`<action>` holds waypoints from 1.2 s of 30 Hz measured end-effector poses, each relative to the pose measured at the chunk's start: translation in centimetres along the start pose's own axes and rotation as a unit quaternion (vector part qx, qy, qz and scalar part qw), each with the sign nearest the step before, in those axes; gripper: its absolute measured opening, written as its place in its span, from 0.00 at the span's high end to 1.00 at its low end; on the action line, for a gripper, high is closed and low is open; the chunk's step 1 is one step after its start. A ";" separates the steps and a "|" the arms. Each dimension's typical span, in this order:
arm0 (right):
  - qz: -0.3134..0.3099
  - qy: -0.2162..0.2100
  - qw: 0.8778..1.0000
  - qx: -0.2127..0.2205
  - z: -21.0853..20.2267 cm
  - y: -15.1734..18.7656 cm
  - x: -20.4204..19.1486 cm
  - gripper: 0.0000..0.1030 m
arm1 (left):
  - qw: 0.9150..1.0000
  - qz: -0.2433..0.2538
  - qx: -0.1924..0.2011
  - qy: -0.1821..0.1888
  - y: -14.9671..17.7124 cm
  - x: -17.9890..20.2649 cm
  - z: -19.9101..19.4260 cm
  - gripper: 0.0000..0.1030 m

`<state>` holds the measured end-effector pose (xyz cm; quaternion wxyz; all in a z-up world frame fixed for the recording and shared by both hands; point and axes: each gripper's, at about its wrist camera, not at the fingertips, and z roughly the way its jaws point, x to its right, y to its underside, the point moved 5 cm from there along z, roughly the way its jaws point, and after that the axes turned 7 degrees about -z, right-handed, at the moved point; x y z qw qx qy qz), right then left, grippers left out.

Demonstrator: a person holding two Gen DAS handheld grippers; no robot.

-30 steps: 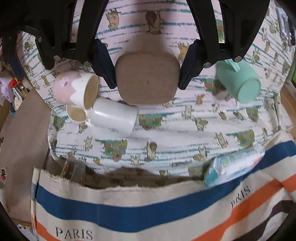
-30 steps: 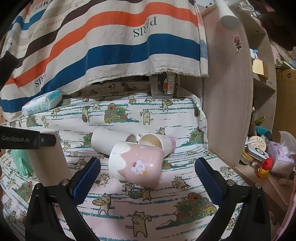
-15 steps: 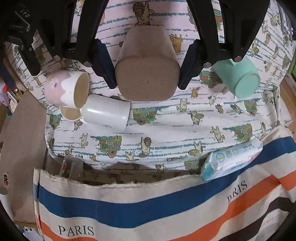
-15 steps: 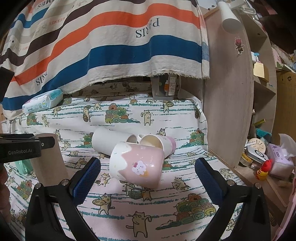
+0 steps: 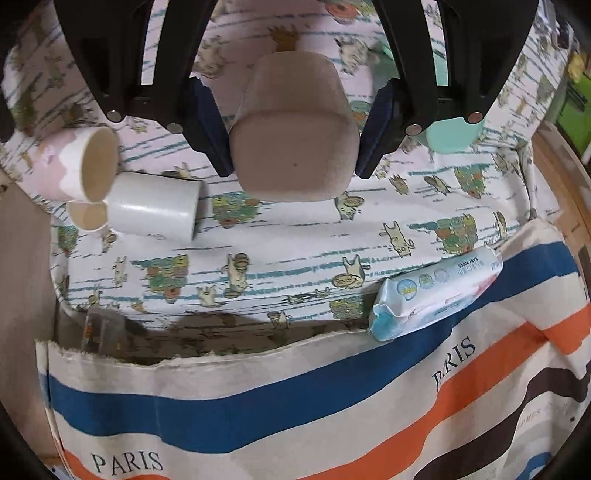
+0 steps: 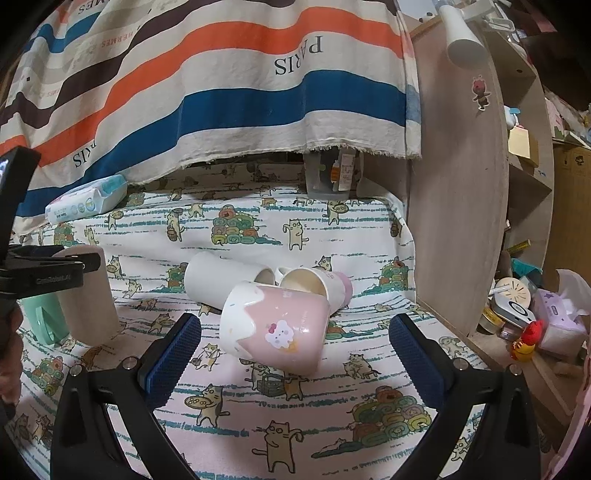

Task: Flip cup upside down
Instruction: 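Lower the beige cup rim-down onto the table with the left gripper, then open the left gripper and pull it back from the cup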

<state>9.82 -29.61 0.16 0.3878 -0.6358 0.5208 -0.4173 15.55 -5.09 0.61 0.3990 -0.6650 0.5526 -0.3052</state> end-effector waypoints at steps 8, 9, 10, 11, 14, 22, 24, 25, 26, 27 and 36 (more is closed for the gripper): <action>0.004 0.001 1.000 -0.001 0.0 0.1 0.1 0.00 | 0.998 -0.029 -0.008 0.051 0.8 -1.8 2.8 0.36; 0.004 0.001 1.000 -0.001 0.0 0.1 0.1 0.00 | 0.998 -0.031 -0.005 0.054 0.9 -1.9 2.9 0.36; 0.004 0.001 1.000 -0.001 0.0 0.1 0.1 0.00 | 0.997 -0.035 -0.003 0.062 1.0 -2.1 2.9 0.36; 0.004 0.001 1.000 -0.002 0.0 0.1 0.1 0.00 | 0.997 -0.036 -0.003 0.070 1.1 -2.2 2.8 0.31; 0.001 -0.001 1.000 -0.007 0.2 0.2 0.0 0.00 | 0.997 -0.026 0.019 0.066 1.0 -2.3 2.1 0.06; 0.001 -0.002 1.000 -0.008 0.2 0.2 0.0 0.00 | 0.994 -0.009 0.088 0.071 -0.4 -3.2 -1.3 0.00; 0.002 -0.002 1.000 -0.006 0.2 0.2 0.0 0.00 | 0.992 -0.009 0.103 0.076 -0.7 -3.6 -2.6 0.00; 0.002 -0.002 1.000 -0.005 0.2 0.1 -0.1 0.00 | 0.991 -0.009 0.110 0.079 -0.7 -3.8 -3.3 0.00; 0.002 -0.002 1.000 -0.005 0.2 0.1 -0.1 0.00 | 0.990 -0.009 0.115 0.082 -0.7 -3.9 -4.1 0.00; 0.001 -0.002 1.000 -0.004 0.2 0.0 -0.1 0.00 | 0.989 -0.010 0.119 0.085 -0.7 -4.1 -4.8 0.00; -0.004 0.000 1.000 0.009 -0.4 -0.1 -0.4 0.00 | 0.983 -0.025 0.143 0.114 1.9 -6.2 -9.8 0.00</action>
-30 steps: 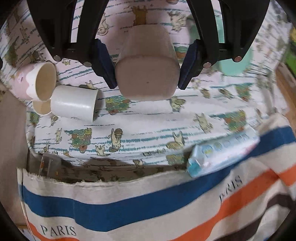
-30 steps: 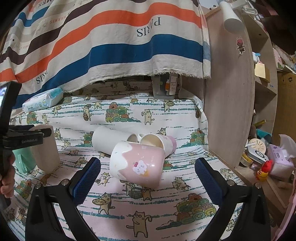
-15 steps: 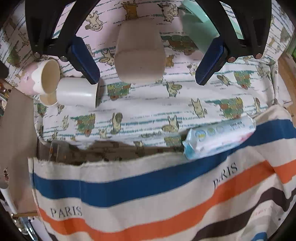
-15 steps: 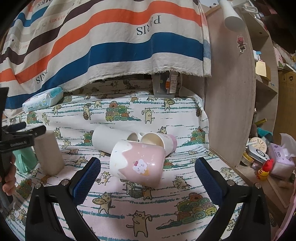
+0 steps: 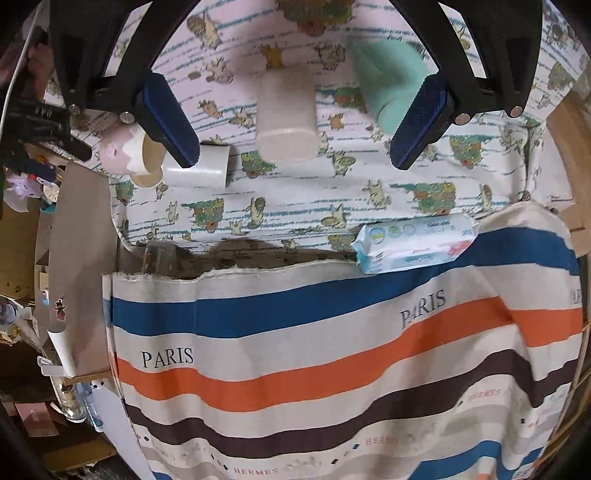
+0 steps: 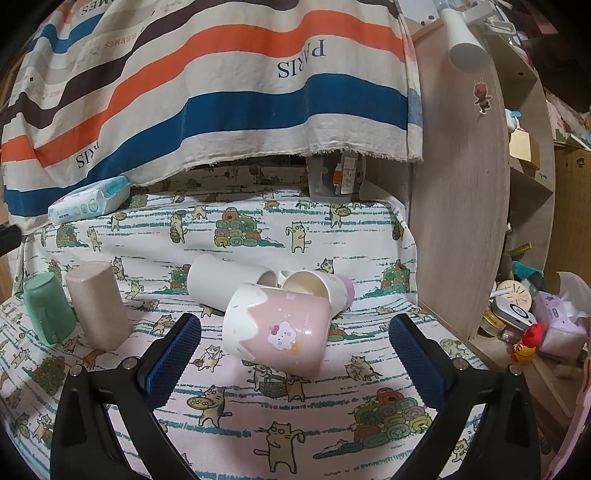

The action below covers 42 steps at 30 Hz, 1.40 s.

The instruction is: Flip cup upside down

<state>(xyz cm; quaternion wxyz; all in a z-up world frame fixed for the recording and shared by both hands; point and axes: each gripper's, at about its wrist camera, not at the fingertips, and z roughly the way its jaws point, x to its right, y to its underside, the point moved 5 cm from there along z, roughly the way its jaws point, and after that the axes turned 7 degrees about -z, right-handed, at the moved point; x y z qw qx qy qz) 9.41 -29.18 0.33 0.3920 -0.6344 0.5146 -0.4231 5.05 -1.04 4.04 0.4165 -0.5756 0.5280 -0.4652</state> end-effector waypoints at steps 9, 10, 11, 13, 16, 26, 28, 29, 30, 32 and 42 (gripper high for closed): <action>-0.003 -0.005 1.000 0.006 -0.2 -0.1 -0.5 0.00 | 0.999 -0.021 -0.014 -0.035 3.3 -2.5 -0.6 0.00; -0.001 -0.004 1.000 0.006 -0.2 -0.2 -0.6 0.00 | 0.999 -0.018 -0.012 -0.037 3.6 -2.5 -0.6 0.00; 0.001 -0.005 1.000 0.006 -0.3 -0.2 -0.7 0.00 | 0.999 -0.018 -0.013 -0.036 3.9 -2.5 -0.5 0.00; 0.002 -0.015 1.000 0.007 -0.4 -0.2 -1.5 0.00 | 0.999 -0.016 -0.015 -0.039 4.4 -2.5 -0.2 0.00; -0.006 -0.036 0.999 0.002 -0.5 -0.3 -3.2 0.00 | 0.999 0.002 -0.009 -0.042 4.6 -2.1 -0.1 0.00; -0.038 -0.084 0.996 0.011 -0.1 -1.1 -9.5 0.00 | 0.999 -0.031 -0.030 -0.028 5.0 -3.1 0.7 0.00; -0.050 -0.094 0.994 0.015 -0.1 -1.3 -10.6 0.00 | 0.998 -0.031 -0.040 -0.027 5.1 -3.1 1.0 0.00; -0.053 -0.096 0.994 0.015 0.0 -1.3 -10.9 0.00 | 0.998 -0.030 -0.040 -0.025 5.1 -3.0 1.0 0.00; -0.050 -0.098 0.994 0.016 -0.1 -1.4 -11.0 0.00 | 0.999 -0.028 -0.037 -0.025 5.1 -2.9 0.9 0.00; -0.040 -0.101 0.994 0.021 -0.3 -1.3 -10.7 0.00 | 0.999 -0.024 -0.036 -0.023 5.2 -2.8 0.8 0.00; -0.035 -0.102 0.994 0.022 -0.3 -1.3 -10.5 0.00 | 0.999 -0.024 -0.036 -0.025 5.1 -2.8 1.0 0.00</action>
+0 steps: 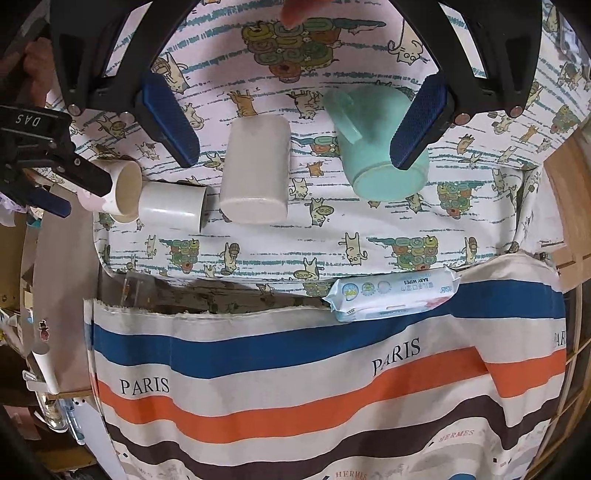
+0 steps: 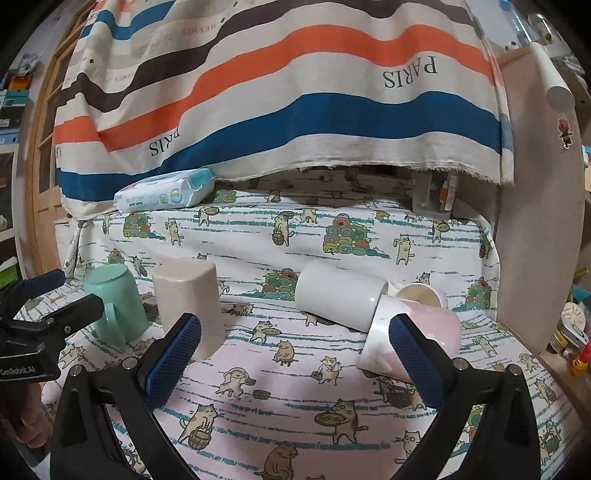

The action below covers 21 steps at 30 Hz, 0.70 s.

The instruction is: Flip cup upside down

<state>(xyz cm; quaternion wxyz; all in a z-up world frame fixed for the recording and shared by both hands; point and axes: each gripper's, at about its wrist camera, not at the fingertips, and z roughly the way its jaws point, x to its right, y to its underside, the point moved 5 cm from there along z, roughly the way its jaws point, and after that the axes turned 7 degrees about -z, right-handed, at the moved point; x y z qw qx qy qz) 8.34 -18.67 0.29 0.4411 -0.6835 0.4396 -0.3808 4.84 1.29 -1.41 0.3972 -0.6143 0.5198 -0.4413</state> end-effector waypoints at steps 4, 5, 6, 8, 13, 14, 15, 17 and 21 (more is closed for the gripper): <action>0.000 0.000 1.000 0.000 0.0 0.0 0.0 0.00 | 1.000 0.000 0.000 -0.002 0.0 -0.1 0.0 0.00; -0.001 0.000 1.000 0.000 0.0 0.0 0.0 0.00 | 1.000 0.000 0.000 -0.002 0.0 -0.1 0.1 0.00; -0.002 0.000 1.000 -0.001 0.0 0.0 0.0 0.00 | 1.000 0.000 -0.001 -0.002 0.0 -0.1 0.1 0.00; -0.002 0.000 1.000 -0.002 0.0 0.0 0.0 0.00 | 1.000 0.000 0.000 -0.002 0.0 -0.1 0.0 0.00; -0.001 0.003 1.000 -0.003 0.0 0.0 0.0 0.00 | 1.000 0.001 -0.001 -0.002 0.0 -0.1 0.1 0.00; -0.001 0.003 1.000 -0.003 0.0 0.0 0.1 0.00 | 1.000 0.002 -0.001 -0.003 0.0 -0.1 0.1 0.00; -0.001 0.002 1.000 -0.003 0.1 0.0 0.0 0.00 | 1.000 0.002 -0.001 -0.003 0.0 -0.2 0.1 0.00; -0.002 0.002 1.000 -0.003 0.0 0.0 0.1 0.00 | 1.000 0.003 -0.001 -0.005 0.1 -0.2 0.1 0.00; -0.002 0.002 1.000 -0.003 0.1 0.0 0.1 0.00 | 1.000 0.001 0.000 -0.006 0.2 -0.3 0.0 0.00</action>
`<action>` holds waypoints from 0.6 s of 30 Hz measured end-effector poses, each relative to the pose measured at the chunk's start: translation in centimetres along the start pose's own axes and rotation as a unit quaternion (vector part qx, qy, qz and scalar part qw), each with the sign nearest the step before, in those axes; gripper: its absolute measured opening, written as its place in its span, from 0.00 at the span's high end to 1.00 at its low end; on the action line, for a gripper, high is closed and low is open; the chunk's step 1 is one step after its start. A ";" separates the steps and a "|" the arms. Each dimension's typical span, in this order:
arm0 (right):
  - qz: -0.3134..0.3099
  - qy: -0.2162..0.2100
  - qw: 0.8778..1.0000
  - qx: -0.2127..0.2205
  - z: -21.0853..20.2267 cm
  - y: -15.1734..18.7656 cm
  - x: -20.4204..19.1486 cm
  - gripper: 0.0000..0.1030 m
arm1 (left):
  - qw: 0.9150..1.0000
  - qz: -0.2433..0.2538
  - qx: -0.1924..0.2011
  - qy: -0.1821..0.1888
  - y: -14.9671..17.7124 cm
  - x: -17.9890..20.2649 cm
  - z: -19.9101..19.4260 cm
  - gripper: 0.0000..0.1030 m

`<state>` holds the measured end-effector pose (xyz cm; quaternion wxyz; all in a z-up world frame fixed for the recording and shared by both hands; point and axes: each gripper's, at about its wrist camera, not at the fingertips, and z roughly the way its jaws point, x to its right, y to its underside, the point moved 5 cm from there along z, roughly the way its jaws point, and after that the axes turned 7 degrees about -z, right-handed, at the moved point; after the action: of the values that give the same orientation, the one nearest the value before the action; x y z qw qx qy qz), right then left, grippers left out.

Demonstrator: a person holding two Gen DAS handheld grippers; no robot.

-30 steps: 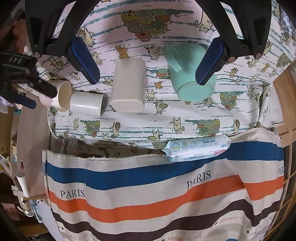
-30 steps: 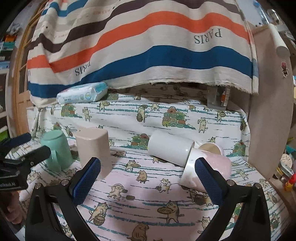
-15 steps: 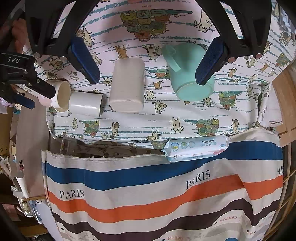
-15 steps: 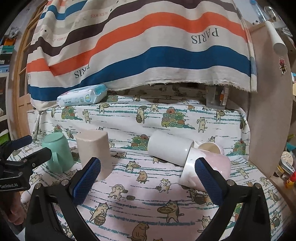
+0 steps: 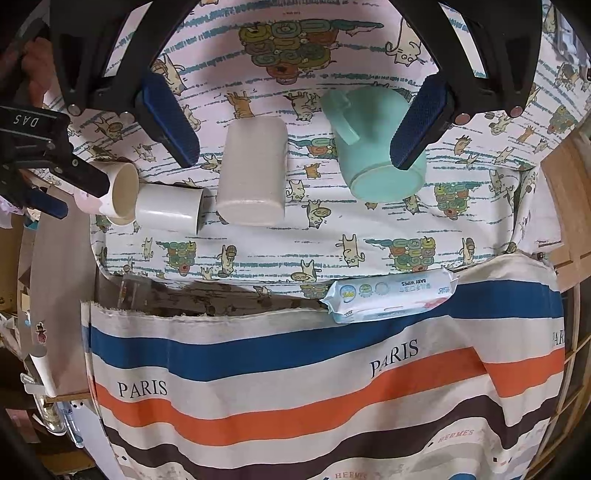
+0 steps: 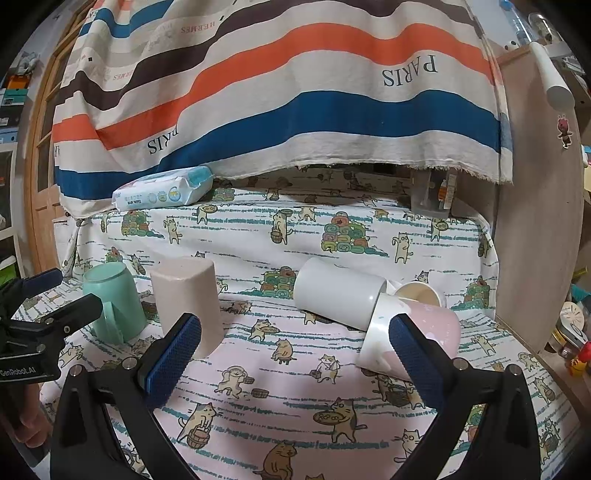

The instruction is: Flip cup upside down

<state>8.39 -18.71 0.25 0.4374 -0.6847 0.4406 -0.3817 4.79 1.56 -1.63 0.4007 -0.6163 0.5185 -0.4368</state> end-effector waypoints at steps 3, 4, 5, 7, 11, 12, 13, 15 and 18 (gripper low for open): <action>0.000 0.000 1.000 0.000 0.0 0.0 0.0 0.00 | 1.000 0.000 0.000 -0.001 0.0 0.0 -0.1 0.00; 0.000 0.000 1.000 0.000 0.0 0.0 0.0 0.00 | 1.000 0.000 0.000 -0.001 0.0 -0.1 -0.1 0.00; 0.000 0.000 1.000 0.000 0.0 0.0 0.0 0.00 | 1.000 0.000 0.000 -0.001 0.0 -0.1 -0.1 0.00; 0.000 0.000 1.000 0.000 0.0 0.0 0.0 0.00 | 1.000 0.000 0.000 -0.001 0.0 -0.1 -0.1 0.00; 0.000 0.000 1.000 0.000 0.0 0.0 0.0 0.00 | 1.000 0.000 0.000 0.000 0.0 -0.1 -0.1 0.00; 0.000 0.000 1.000 0.000 0.0 0.0 0.0 0.00 | 1.000 0.000 -0.001 0.001 0.0 -0.1 -0.1 0.00; 0.000 0.000 1.000 0.000 0.0 0.0 0.0 0.00 | 1.000 0.000 -0.001 0.001 0.0 0.0 -0.1 0.00; 0.000 0.000 1.000 -0.001 0.1 0.0 0.0 0.00 | 1.000 0.001 0.000 0.001 0.0 0.0 -0.1 0.00; 0.000 0.000 1.000 0.000 0.0 0.0 0.0 0.00 | 1.000 0.003 -0.001 0.001 0.0 0.1 -0.1 0.00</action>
<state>8.43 -18.71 0.21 0.4372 -0.6849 0.4407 -0.3814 4.70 1.47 -1.60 0.4006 -0.6147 0.5210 -0.4361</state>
